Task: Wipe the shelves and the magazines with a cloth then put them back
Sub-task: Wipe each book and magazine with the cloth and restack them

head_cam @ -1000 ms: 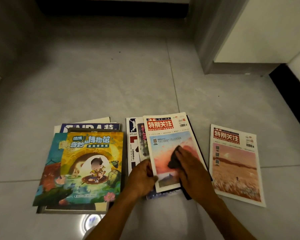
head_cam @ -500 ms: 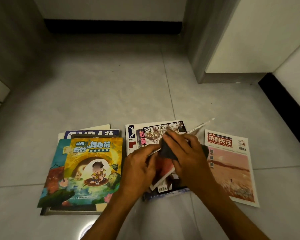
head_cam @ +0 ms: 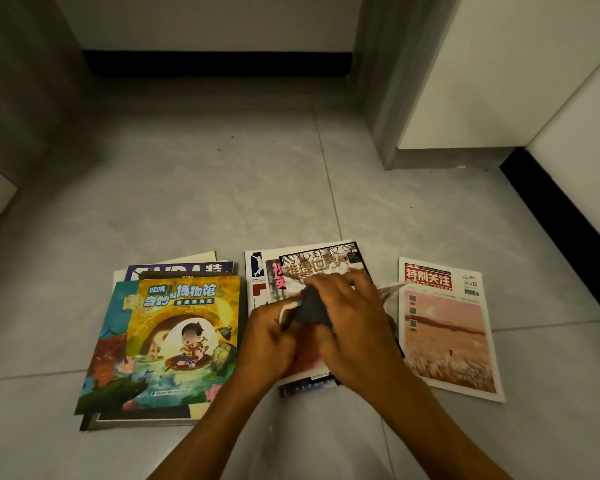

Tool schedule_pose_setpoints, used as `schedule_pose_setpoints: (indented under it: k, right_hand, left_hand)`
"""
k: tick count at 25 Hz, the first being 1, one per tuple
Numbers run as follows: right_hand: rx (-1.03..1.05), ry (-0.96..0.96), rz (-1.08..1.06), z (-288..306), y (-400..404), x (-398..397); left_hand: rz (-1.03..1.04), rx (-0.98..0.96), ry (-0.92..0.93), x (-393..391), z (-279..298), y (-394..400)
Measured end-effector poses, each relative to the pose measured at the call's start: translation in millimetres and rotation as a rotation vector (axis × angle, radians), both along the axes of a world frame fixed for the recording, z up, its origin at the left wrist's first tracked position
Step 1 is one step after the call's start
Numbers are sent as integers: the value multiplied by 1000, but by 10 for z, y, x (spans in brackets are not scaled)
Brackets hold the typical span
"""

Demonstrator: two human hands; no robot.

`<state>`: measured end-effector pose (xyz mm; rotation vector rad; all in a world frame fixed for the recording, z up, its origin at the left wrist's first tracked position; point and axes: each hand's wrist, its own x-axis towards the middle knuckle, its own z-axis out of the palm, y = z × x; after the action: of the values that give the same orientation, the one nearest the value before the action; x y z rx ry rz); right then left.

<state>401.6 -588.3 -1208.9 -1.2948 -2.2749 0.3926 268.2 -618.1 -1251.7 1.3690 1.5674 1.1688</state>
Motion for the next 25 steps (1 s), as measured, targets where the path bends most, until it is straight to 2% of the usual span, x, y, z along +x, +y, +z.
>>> schedule_pose_setpoints:
  k: [3,6,8,9,11,12,13,14,15,16,18,19,21,23,24,25]
  right_hand:
    - [53,-52,112,-47,120,157]
    - [-116,-178,-91,-277,585,769]
    - [-213,-153,-222,-438,785,1060]
    - [-265,-21,-315,-475,823,1132]
    - [-474,477,-558,-387,737,1035]
    - [-670,775,-624,-277,615,902]
    - [-889,1063,-606,-190,494,772]
    - [-1102,1273,-563,-98,392,658]
    - [-1237,1335,-538,-49,323,583]
    - [-1298,1305,-538,-42,289,519]
    - [-1288,1132,-586,-196,301,453]
    - [-1263,1047,-632,-267,295,450]
    - [-1255,978,-699,-356,261,512]
    - [-1296,1029,-692,-357,238,597]
    - [-1327,1069,-656,-321,234,647]
    - [-1359,1101,-596,-272,241,689]
  left_hand:
    - [20,45,-96,-93,126,-55]
    - [106,-53,-199,-166,253,-97]
    - [120,-103,-193,-166,302,-93]
    - [139,-98,-193,-160,320,-79]
    - [140,17,-165,-141,320,-43]
    - [99,125,-69,-113,281,-26]
    - [21,257,106,-69,221,-11]
    - [-81,367,325,2,123,-13]
    - [-161,419,544,103,15,-45]
    - [-206,433,683,199,-129,-91]
    - [-351,334,696,296,-259,-188]
    - [-393,286,680,290,-272,-262]
    - [-487,-25,515,207,-239,-341]
    - [-453,-372,106,60,-374,-293]
    - [-384,-457,-87,-11,-444,-296]
    - [-350,-458,-287,-137,-560,-350]
